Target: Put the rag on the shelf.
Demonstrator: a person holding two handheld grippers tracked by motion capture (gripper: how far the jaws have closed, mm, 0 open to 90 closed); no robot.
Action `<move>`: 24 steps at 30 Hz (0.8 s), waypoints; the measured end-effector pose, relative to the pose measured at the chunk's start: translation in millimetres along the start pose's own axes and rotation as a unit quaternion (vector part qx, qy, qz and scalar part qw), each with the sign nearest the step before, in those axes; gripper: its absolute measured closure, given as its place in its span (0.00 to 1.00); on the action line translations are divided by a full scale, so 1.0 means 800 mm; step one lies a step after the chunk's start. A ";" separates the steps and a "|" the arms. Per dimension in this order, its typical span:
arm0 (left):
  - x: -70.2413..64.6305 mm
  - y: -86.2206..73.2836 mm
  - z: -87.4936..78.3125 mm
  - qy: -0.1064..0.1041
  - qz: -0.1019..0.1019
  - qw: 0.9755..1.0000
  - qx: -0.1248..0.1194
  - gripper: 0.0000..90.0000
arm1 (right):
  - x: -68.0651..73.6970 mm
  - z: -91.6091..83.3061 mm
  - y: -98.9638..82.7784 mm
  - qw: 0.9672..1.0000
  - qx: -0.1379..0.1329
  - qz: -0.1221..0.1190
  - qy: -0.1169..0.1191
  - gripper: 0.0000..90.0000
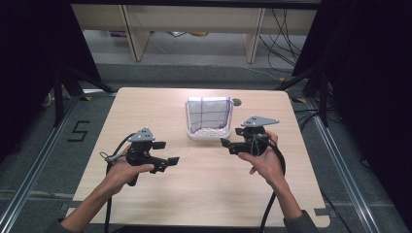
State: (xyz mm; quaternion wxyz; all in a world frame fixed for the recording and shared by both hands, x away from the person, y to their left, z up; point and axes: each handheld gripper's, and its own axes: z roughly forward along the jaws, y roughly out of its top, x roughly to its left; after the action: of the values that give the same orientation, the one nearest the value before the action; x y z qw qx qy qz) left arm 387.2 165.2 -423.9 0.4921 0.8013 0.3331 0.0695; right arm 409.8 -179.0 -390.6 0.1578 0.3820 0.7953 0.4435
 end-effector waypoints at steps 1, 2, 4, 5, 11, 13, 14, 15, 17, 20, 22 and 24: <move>-0.001 -0.002 0.000 0.002 0.000 1.000 0.001 0.18 | 0.003 0.001 -0.002 1.000 -0.002 0.007 0.001 0.34; -0.002 -0.005 -0.001 0.000 0.002 1.000 0.004 0.18 | 0.003 0.002 -0.003 1.000 -0.002 -0.003 0.002 0.34; -0.005 -0.011 -0.002 0.003 0.005 1.000 0.005 0.18 | 0.006 0.002 -0.007 1.000 -0.003 -0.014 0.000 0.34; -0.006 -0.014 -0.003 0.002 0.005 1.000 0.006 0.18 | 0.009 0.002 -0.010 1.000 0.000 -0.008 0.003 0.34; -0.014 -0.038 -0.005 0.003 0.013 1.000 0.017 0.18 | 0.022 0.001 -0.038 1.000 0.018 -0.004 0.006 0.34; -0.018 -0.047 -0.006 0.005 0.014 1.000 0.020 0.18 | 0.023 -0.001 -0.050 1.000 0.024 -0.004 0.007 0.34; -0.018 -0.050 -0.007 0.005 0.014 1.000 0.018 0.18 | 0.023 -0.002 -0.055 1.000 0.022 0.000 0.010 0.34; -0.020 -0.056 -0.009 0.006 0.015 1.000 0.017 0.18 | 0.024 -0.003 -0.060 1.000 0.021 -0.002 0.004 0.34; -0.022 -0.064 -0.011 0.007 0.012 1.000 0.015 0.18 | 0.024 -0.004 -0.074 1.000 0.029 0.001 0.009 0.34; -0.026 -0.075 -0.015 0.006 0.015 1.000 0.018 0.18 | 0.027 -0.006 -0.092 0.999 0.040 0.005 0.002 0.34; -0.031 -0.083 -0.015 0.015 0.024 0.999 0.017 0.18 | 0.028 -0.004 -0.103 0.999 0.042 0.007 0.003 0.34; -0.034 -0.090 -0.015 0.017 0.029 0.999 0.018 0.18 | 0.028 -0.004 -0.112 0.999 0.049 0.013 0.007 0.34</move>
State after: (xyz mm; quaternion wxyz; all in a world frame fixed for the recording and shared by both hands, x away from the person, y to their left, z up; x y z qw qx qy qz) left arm 327.7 179.2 -471.9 0.4694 0.8181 0.3196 0.0909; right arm 351.4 -192.2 -461.0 0.1278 0.3966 0.8120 0.4087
